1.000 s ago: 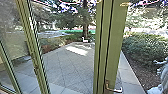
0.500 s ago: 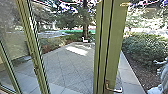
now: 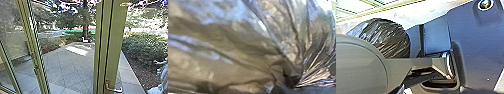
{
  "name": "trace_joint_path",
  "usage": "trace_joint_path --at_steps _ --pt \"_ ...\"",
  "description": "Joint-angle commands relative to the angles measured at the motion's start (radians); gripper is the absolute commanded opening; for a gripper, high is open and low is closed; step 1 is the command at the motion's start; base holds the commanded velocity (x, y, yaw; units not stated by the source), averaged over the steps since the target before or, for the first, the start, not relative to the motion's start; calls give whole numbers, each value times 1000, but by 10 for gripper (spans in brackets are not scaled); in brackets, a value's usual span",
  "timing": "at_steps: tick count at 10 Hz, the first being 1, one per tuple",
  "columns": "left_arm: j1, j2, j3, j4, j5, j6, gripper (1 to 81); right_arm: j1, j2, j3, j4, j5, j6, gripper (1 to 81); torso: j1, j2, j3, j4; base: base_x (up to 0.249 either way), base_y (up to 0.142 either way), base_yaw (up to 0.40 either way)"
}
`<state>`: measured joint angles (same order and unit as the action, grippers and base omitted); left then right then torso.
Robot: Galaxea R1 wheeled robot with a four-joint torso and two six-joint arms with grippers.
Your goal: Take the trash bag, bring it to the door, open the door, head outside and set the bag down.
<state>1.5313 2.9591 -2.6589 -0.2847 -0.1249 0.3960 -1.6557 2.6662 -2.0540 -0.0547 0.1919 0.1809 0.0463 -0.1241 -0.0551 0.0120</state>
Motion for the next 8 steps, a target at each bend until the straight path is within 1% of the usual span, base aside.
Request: trace_joint_path --at_steps 1,3,4,8 --pt "-55 2 1 -1 50 4 10 10 -141 169 -2 -9 0 811 0 0 0 0 0 0 0" --pt "-59 5 1 -2 51 4 10 17 -263 337 -10 -8 -1 811 0 0 0 0 0 0 0" --pt "-59 8 1 -2 51 4 10 21 -317 400 -10 -2 -1 811 0 0 0 0 0 0 0" --pt "-59 9 1 -2 51 4 10 43 -441 546 -8 1 -1 811 0 0 0 0 0 0 0"
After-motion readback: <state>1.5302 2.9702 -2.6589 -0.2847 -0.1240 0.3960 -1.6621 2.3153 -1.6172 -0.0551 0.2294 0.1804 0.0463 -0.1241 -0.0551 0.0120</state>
